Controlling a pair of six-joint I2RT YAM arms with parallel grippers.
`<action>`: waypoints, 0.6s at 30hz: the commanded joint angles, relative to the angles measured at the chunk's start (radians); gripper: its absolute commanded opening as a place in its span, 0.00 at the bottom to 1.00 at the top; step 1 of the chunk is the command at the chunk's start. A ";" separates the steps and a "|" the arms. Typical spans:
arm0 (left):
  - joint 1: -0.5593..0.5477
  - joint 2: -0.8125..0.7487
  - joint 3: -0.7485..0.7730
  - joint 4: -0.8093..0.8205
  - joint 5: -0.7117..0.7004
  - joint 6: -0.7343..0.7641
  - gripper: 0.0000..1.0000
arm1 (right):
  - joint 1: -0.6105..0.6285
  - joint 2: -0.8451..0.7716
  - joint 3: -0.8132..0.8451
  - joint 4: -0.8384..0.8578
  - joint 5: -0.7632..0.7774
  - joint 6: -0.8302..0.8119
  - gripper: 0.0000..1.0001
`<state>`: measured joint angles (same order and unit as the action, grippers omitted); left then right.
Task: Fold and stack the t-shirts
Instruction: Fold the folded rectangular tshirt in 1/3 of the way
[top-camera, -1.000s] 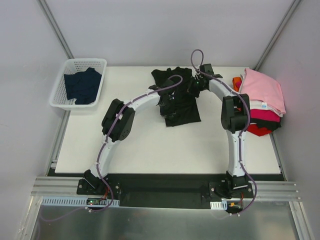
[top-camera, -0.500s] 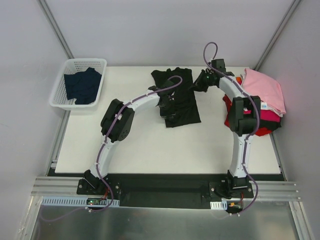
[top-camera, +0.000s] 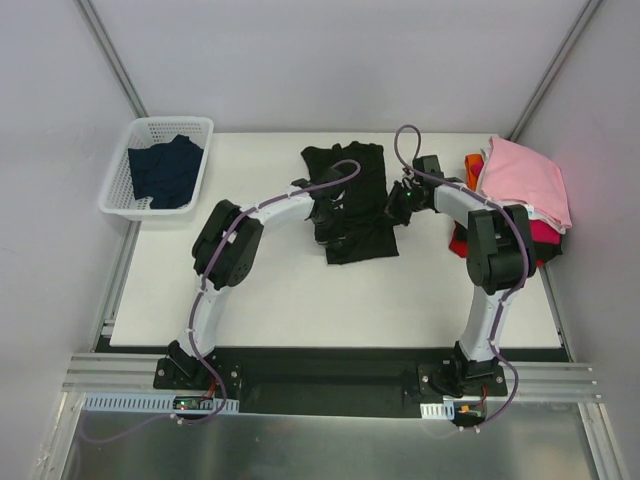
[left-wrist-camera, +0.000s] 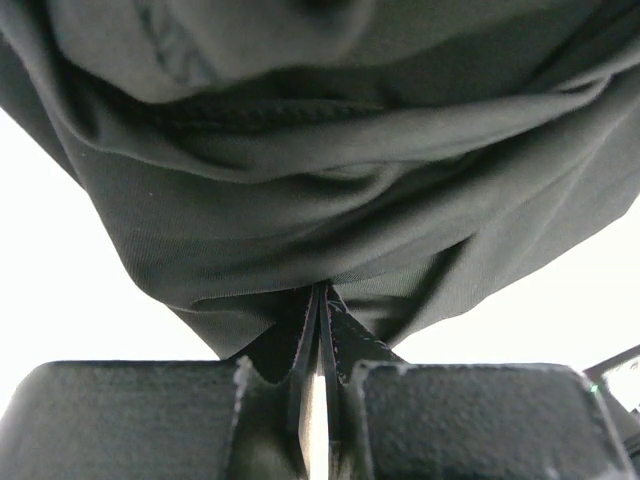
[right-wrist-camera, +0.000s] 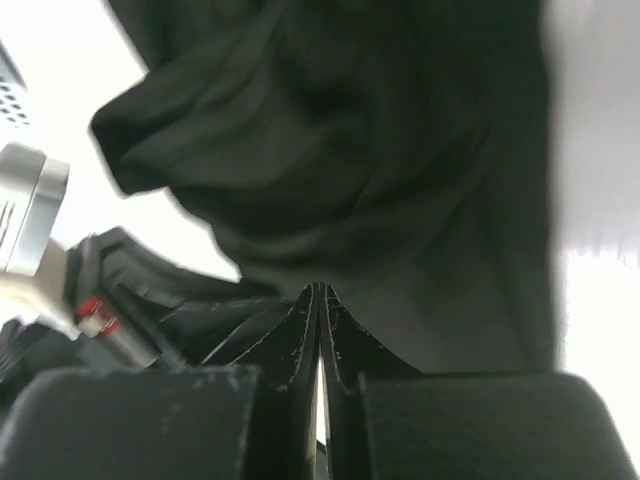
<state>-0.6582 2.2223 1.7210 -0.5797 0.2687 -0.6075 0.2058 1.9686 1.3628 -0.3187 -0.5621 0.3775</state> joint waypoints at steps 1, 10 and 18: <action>-0.020 -0.136 -0.159 -0.058 -0.006 0.000 0.00 | 0.015 -0.020 -0.028 0.029 -0.016 -0.031 0.01; -0.018 -0.248 -0.333 -0.043 0.010 -0.043 0.00 | 0.063 -0.043 -0.041 -0.036 -0.035 -0.042 0.01; -0.018 -0.239 -0.317 -0.043 0.015 -0.046 0.00 | 0.168 -0.137 -0.073 -0.094 -0.025 -0.016 0.01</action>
<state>-0.6685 2.0193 1.4036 -0.5922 0.2836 -0.6437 0.3317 1.9427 1.3060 -0.3676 -0.5671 0.3584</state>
